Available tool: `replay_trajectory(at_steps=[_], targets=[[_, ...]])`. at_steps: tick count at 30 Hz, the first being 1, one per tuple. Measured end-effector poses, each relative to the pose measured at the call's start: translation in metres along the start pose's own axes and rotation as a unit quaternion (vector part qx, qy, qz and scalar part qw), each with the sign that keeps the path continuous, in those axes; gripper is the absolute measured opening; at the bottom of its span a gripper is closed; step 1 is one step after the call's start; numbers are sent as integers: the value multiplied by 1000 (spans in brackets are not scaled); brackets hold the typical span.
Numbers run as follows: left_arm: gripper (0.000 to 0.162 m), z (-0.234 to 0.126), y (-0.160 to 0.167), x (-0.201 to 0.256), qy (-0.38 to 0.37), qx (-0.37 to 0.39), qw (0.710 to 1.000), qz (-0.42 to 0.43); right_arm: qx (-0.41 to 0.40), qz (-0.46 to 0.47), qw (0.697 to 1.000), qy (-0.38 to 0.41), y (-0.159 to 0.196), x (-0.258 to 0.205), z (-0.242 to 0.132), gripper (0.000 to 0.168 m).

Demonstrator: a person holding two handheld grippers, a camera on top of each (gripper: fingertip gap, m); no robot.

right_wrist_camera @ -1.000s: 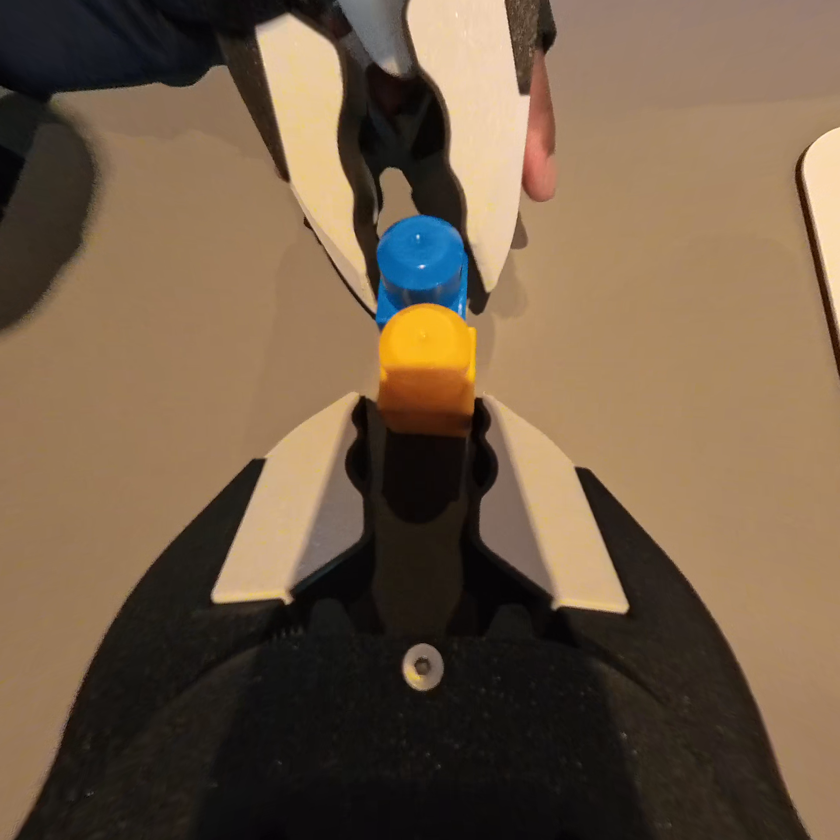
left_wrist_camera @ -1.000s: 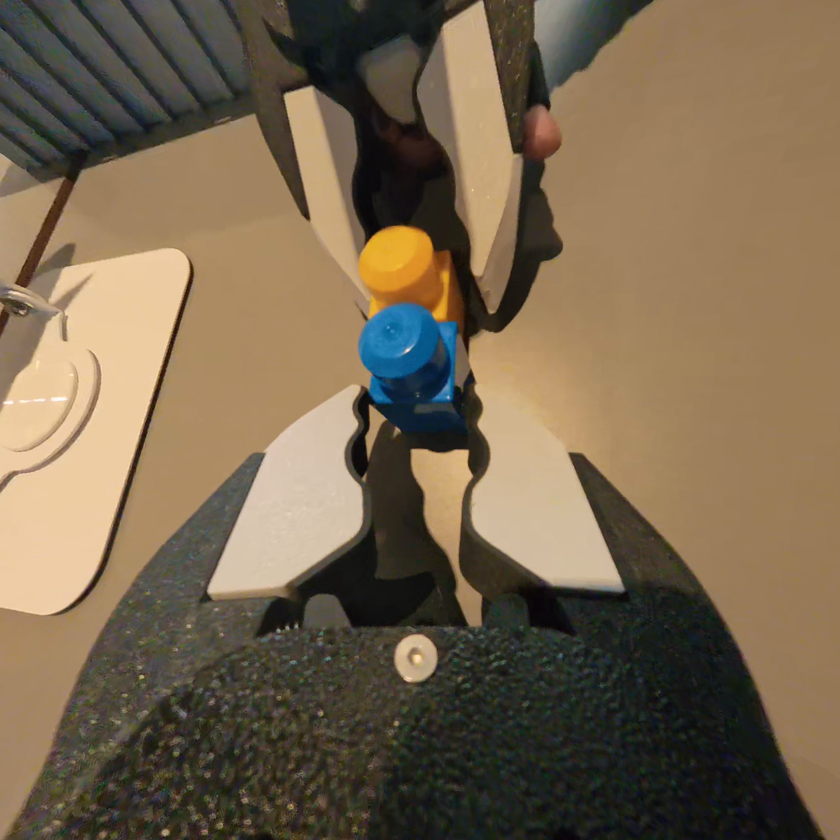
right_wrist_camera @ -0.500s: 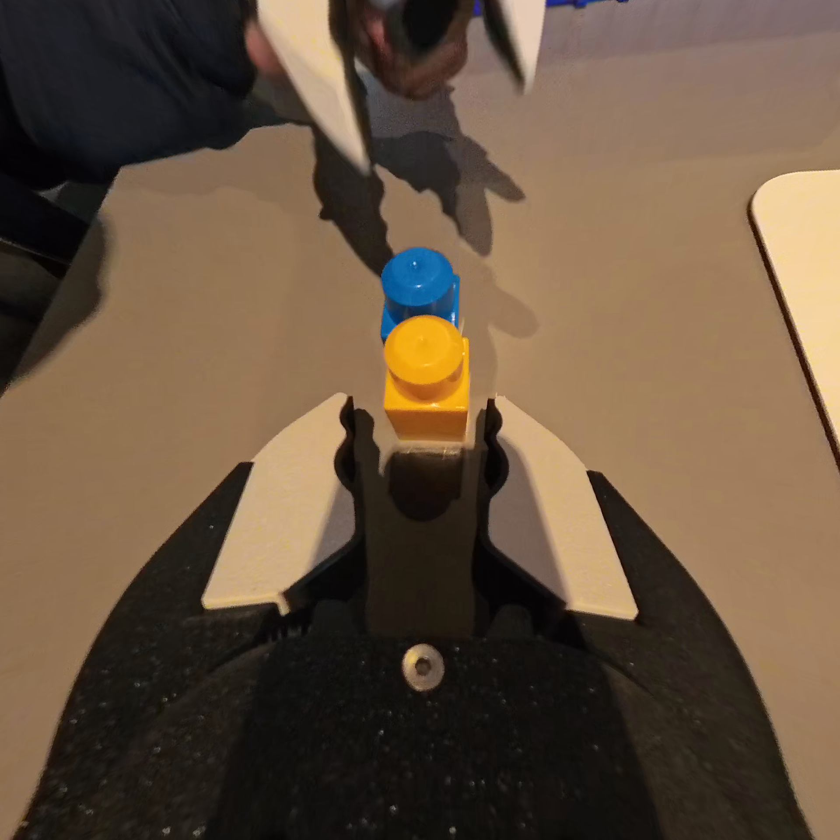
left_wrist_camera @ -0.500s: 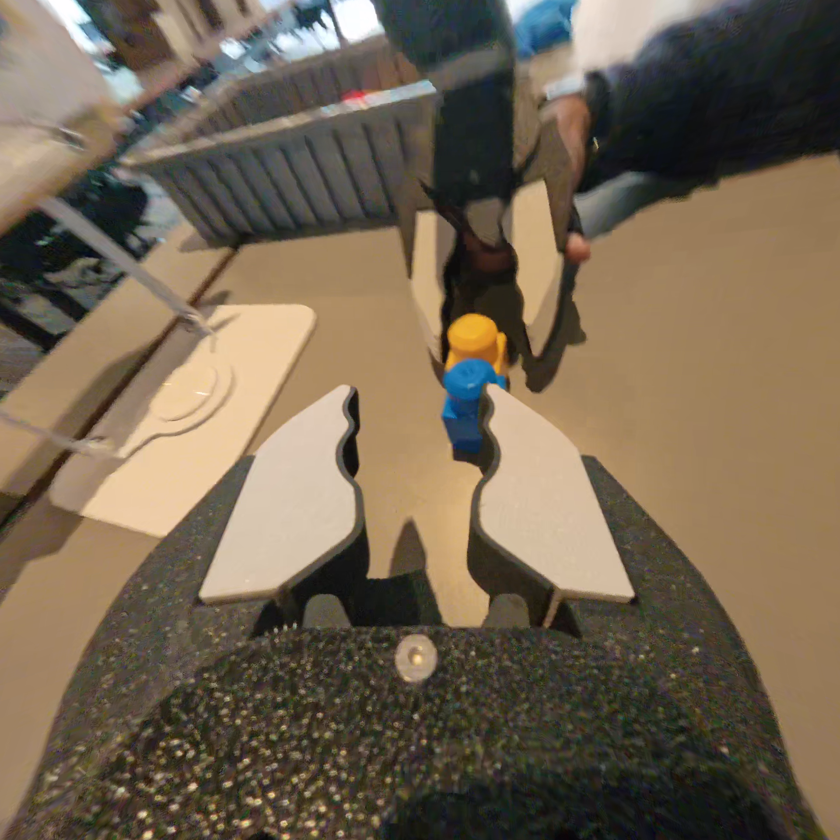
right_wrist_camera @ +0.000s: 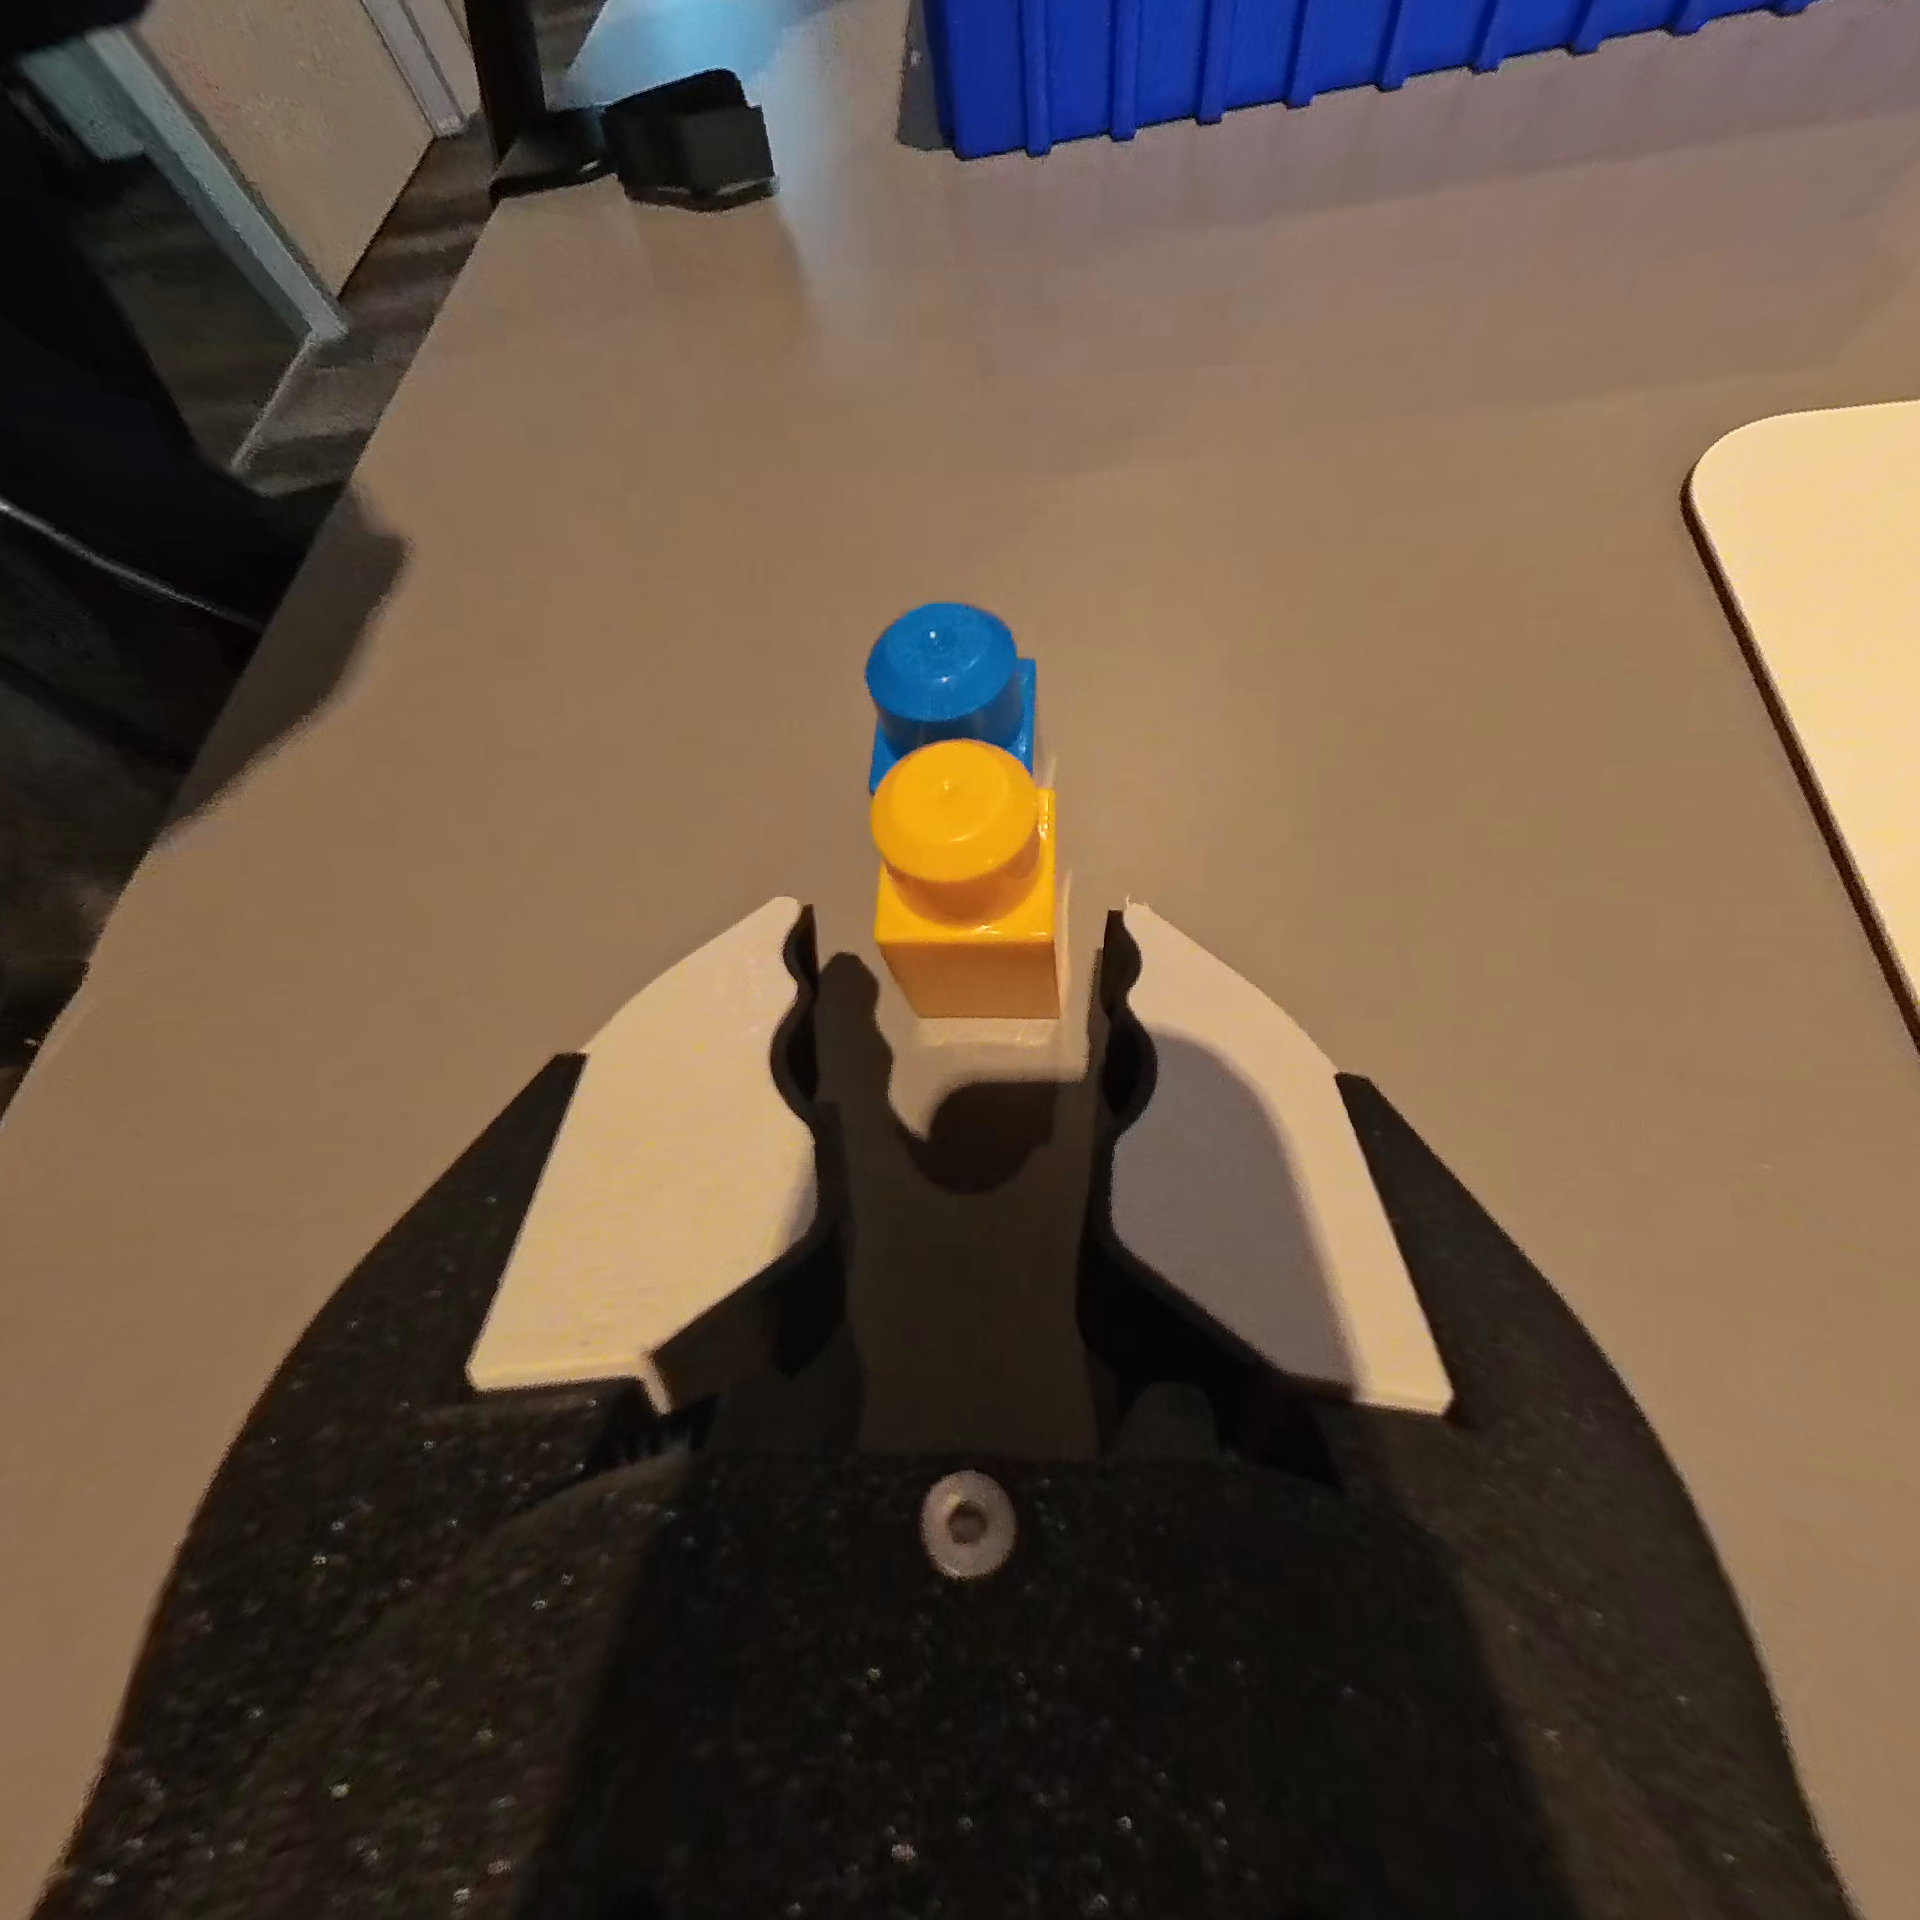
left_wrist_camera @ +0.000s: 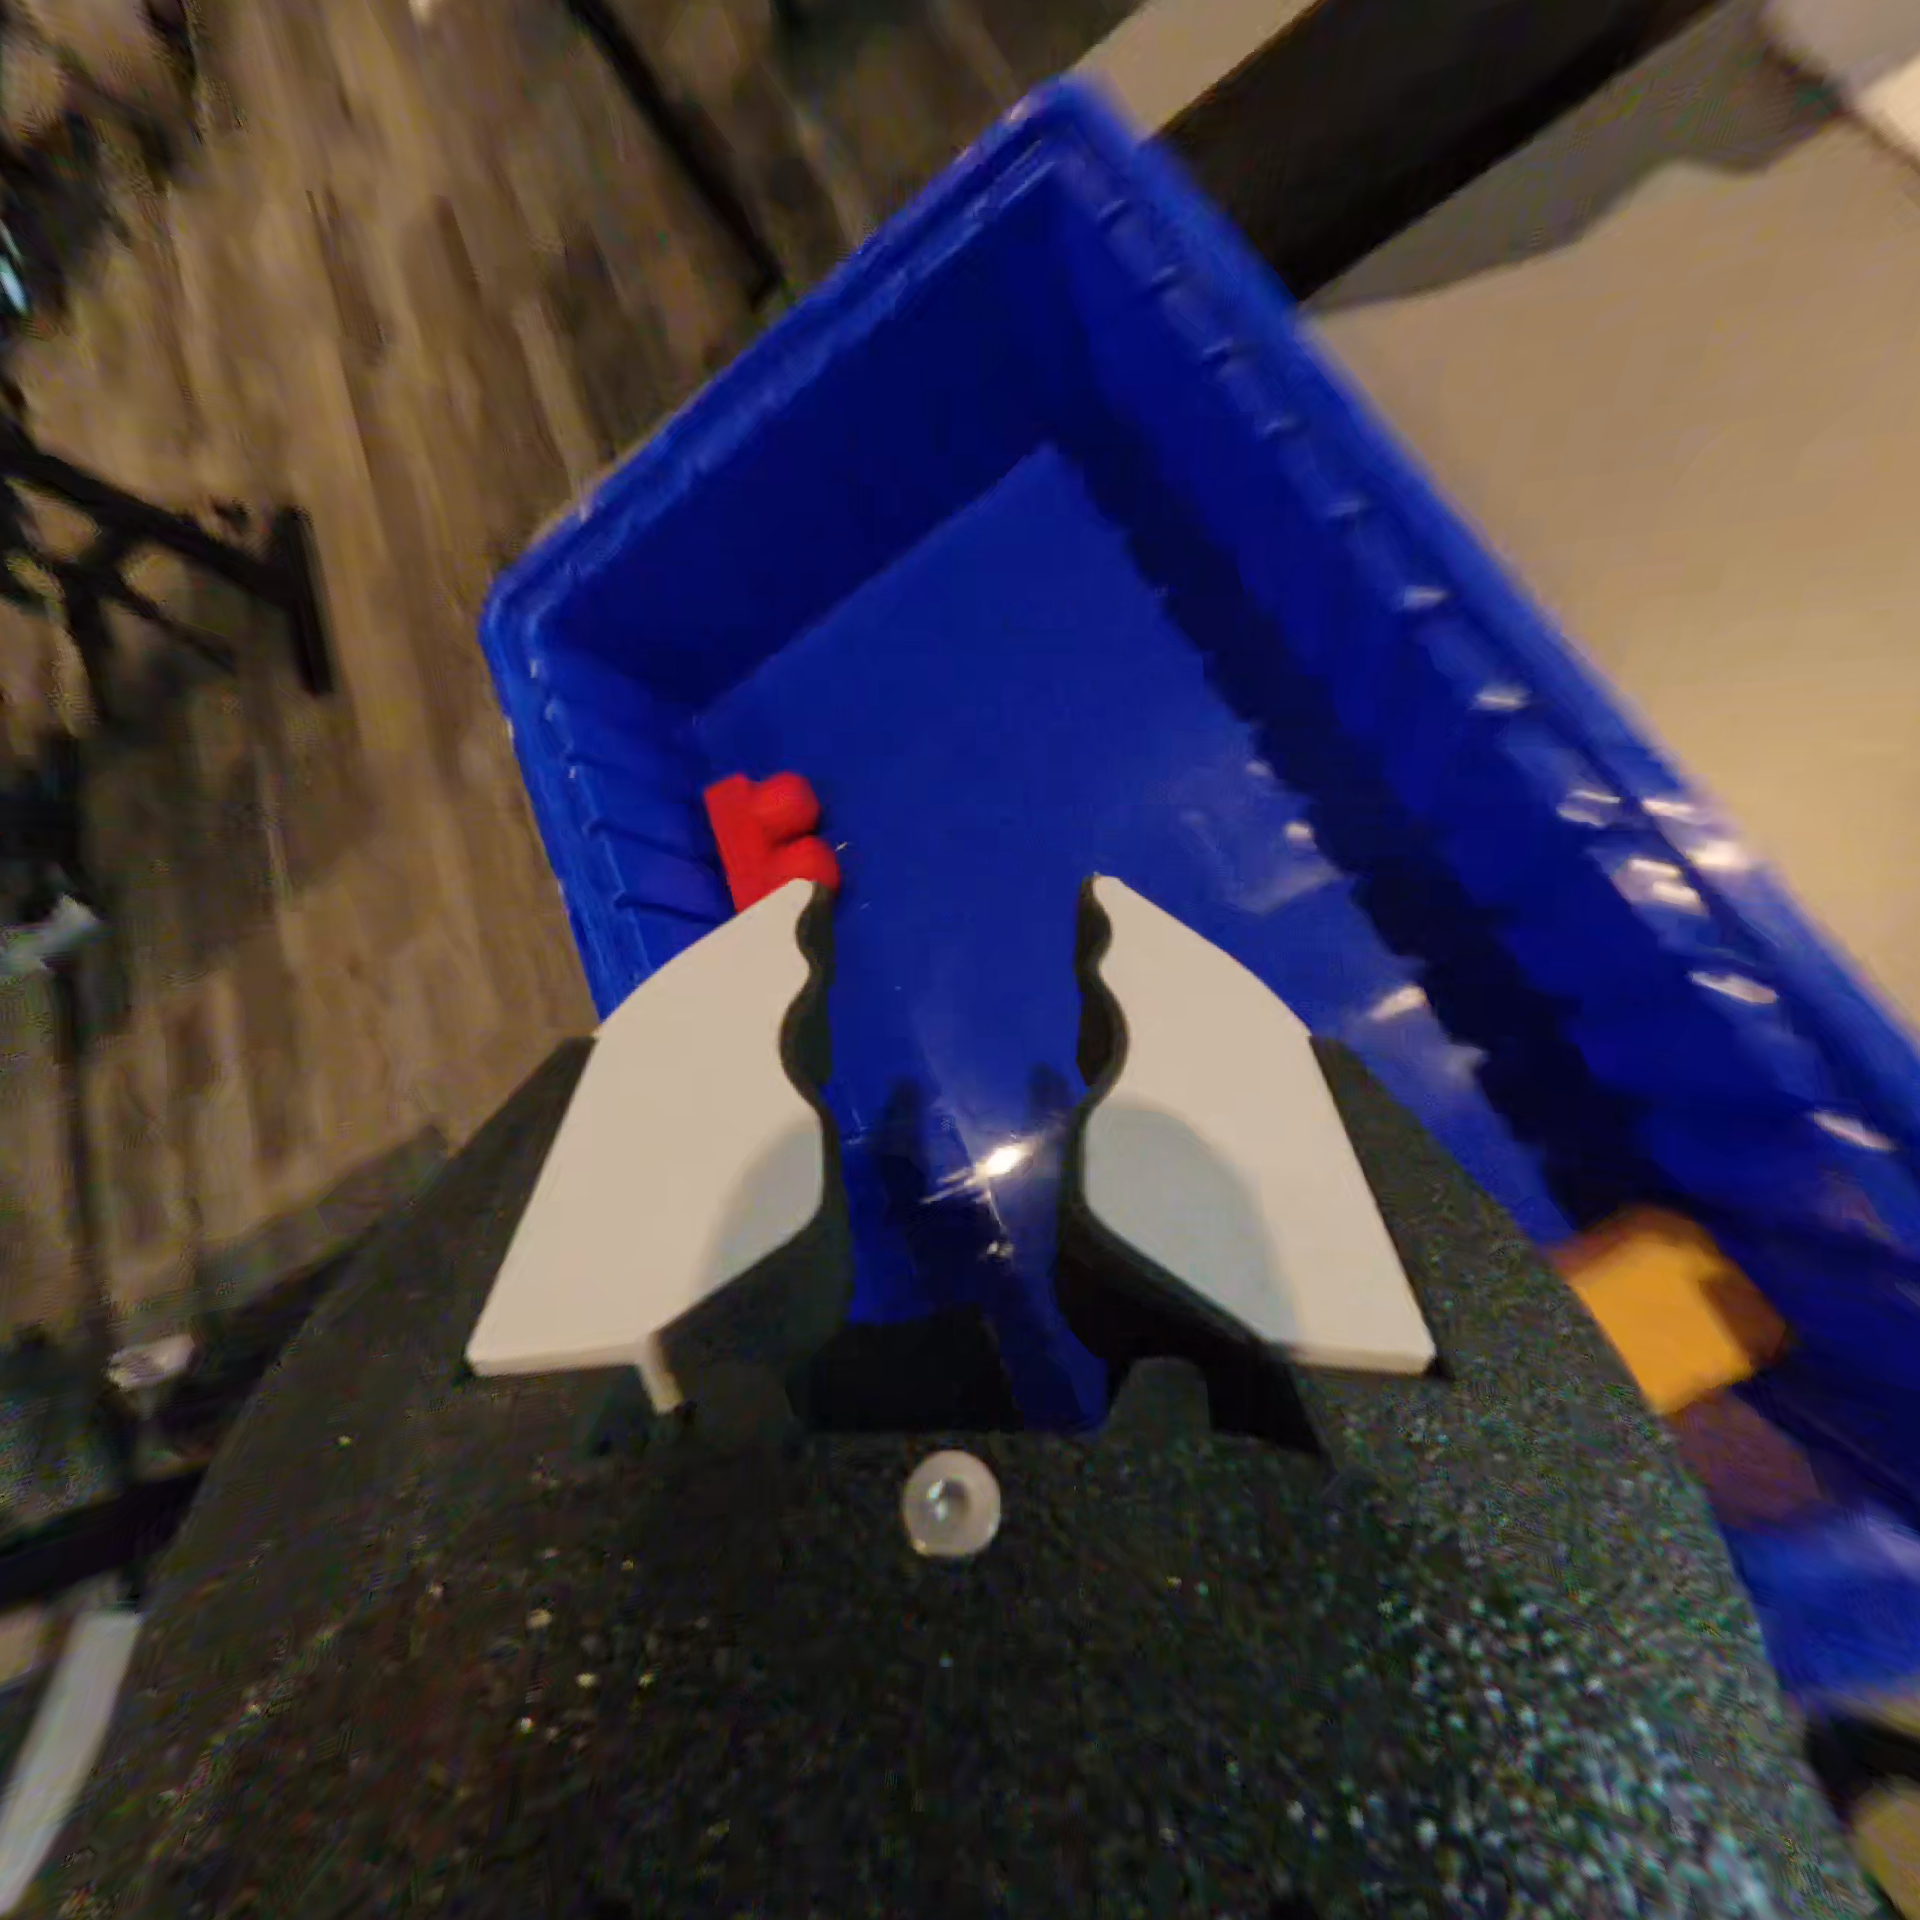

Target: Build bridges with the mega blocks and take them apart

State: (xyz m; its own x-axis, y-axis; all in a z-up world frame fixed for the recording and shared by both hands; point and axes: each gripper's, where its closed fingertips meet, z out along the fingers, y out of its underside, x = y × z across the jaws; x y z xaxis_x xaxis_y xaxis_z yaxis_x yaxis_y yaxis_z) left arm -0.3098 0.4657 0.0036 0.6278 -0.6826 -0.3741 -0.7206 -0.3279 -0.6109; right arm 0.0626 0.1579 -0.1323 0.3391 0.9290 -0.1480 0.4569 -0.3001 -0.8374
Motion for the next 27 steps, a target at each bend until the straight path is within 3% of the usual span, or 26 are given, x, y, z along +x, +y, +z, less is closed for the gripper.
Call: replay_trajectory(at_steps=[3,7,9,10,11,12,17,23,27], targets=[[45,66,28,-35,0,-78,997,-23,7,11,1000,2,-2,3,-1,52],[45,139,54,-58,-16,-184,982,33,32,31,999,2,-6,6,-6,49],[107,162,58,-71,-45,-219,973,53,48,48,998,0,-10,9,-9,48],[109,172,59,-76,-56,-232,969,58,56,57,997,-2,-11,11,-10,47],[42,179,64,-78,-60,-251,964,59,62,66,996,-6,-12,12,-12,46],[37,185,69,-78,-58,-272,959,53,66,75,995,-12,-13,13,-13,46],[52,189,72,-73,-62,-311,945,76,80,110,990,-41,-17,16,-15,44],[47,165,55,-34,49,-277,958,50,78,108,990,-45,-16,14,-15,44],[47,154,40,-52,12,-236,971,15,77,99,991,-38,-16,14,-14,44]])
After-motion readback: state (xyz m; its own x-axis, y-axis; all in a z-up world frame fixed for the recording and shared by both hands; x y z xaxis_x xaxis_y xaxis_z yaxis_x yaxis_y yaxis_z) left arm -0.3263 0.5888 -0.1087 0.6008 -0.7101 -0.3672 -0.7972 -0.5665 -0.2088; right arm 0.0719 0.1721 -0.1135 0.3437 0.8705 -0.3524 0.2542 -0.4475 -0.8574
